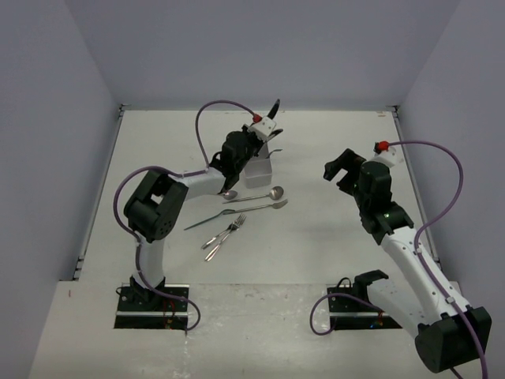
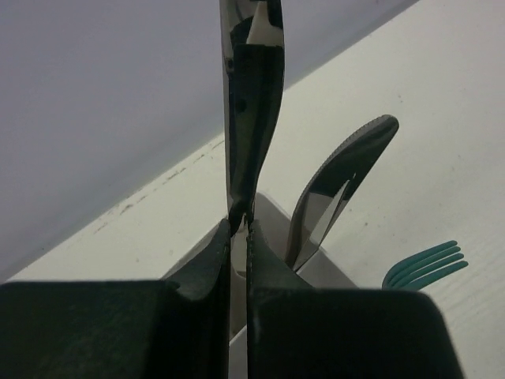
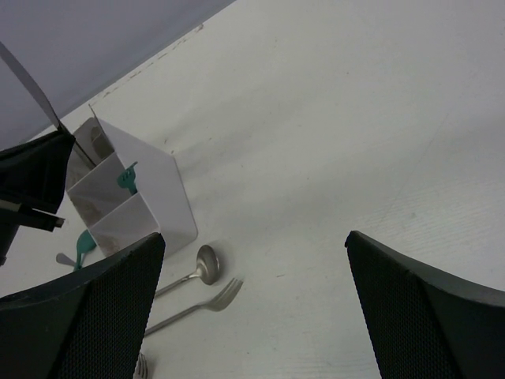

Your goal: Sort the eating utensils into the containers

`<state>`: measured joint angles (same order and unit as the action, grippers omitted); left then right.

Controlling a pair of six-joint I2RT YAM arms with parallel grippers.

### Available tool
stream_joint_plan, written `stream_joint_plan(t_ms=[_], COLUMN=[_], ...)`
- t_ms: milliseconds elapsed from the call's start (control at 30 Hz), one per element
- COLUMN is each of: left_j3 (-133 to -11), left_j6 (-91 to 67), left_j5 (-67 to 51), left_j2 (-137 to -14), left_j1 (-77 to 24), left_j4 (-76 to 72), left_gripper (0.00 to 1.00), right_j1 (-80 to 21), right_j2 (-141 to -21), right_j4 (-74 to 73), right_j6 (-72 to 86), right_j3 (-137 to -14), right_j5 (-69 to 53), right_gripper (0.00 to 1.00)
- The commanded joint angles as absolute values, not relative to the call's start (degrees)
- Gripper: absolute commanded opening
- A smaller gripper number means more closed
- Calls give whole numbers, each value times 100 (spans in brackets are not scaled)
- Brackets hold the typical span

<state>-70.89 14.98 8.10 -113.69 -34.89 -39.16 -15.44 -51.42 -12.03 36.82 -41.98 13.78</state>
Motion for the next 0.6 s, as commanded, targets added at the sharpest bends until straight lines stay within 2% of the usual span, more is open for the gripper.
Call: stream_joint_plan(t_ms=[0,67,133,167,200,233,267,333,433,467,567], left_j3=[-7119,-7119,-6997,-6953,-6917,-6917,-6926,-6996,-7171,-7268,-7348], left_j6=[1397,1301,1266,1292,1309,1327,1371,1441,1459,1407,996], left_j5=[870,1002,897,862,861,870,896,931,1194,1282,1643], left_j2=[-10987,-10916,-10750,-10679,-10618,-10495,-10433,-10222,-9871,-9757,-9274], left_j1=[-3463,-3472,-3472,-3472,-3480,-3507,-3516,-3568,-3700,-3744,-3946], left_j4=[-4211,-4035,-4008,-3999,-3990,-3912,-3868,-3579,-2887,-2613,-1392], left_gripper=[4,8,26,49,62,69,74,75,82,100,100], right_j1=[-1512,-1512,-1512,-1512,-1512,-1512,-1512,-1512,-1512,-1512,-1512], right_j2=[-5142,-5098,-5071,-5036,-5027,-5010,-4966,-4931,-4843,-4825,-4729], right_j4=[-958,-958,-949,-941,-923,-923,-923,-923,-923,-923,-949], right_j6=[3586,3586,3595,3595,3595,3603,3612,3630,3665,3674,3656], right_j3=[-4289,-4280,-4280,-4272,-4254,-4254,-4237,-4236,-4236,-4236,-4210], right_j5=[1257,1248,1195,1187,1169,1160,1160,1099,968,941,870], right_gripper=[99,99,99,99,99,99,99,99,99,99,99])
